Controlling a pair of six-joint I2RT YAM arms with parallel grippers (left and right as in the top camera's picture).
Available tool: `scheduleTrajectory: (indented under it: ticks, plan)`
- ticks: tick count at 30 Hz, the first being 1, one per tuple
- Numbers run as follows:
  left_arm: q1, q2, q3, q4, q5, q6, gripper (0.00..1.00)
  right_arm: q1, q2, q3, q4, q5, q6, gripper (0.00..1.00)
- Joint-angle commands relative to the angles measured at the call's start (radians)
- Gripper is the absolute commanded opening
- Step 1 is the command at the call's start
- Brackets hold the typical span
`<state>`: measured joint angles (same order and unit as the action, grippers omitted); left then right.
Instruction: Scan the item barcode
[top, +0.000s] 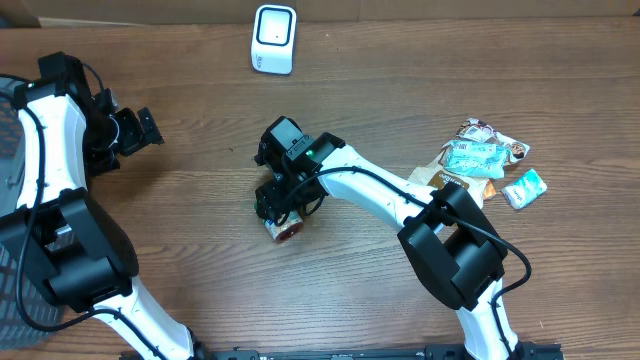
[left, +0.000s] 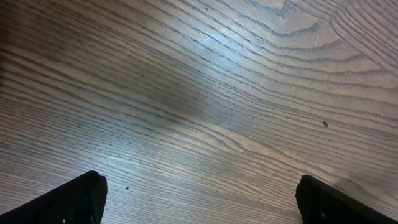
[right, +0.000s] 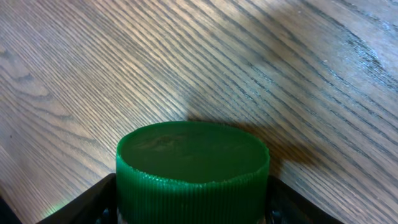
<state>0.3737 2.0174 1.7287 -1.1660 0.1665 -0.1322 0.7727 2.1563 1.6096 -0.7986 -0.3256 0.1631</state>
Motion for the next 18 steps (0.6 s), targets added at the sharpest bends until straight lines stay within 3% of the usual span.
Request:
scheduleTrajectory:
  ticks: [1, 4, 7, 12, 18]
  plan:
    - [-0.002, -0.015, -0.007, 0.000, -0.010, -0.010, 1.00, -0.004, 0.013, -0.042, -0.021, 0.035, -0.035, 0.68]
    - [-0.002, -0.015, -0.007, 0.000, -0.010, -0.010, 1.00, -0.004, 0.013, -0.047, -0.022, 0.036, -0.047, 0.84]
    - [0.000, -0.015, -0.007, 0.000, -0.011, -0.010, 1.00, -0.004, 0.013, -0.047, -0.026, 0.035, -0.088, 0.89]
    - [-0.002, -0.015, -0.007, 0.000, -0.010, -0.010, 1.00, -0.006, 0.013, -0.047, -0.049, 0.036, -0.116, 0.88]
    - [-0.001, -0.015, -0.007, 0.000, -0.010, -0.010, 1.00, -0.011, 0.013, -0.045, -0.068, 0.036, -0.116, 0.73]
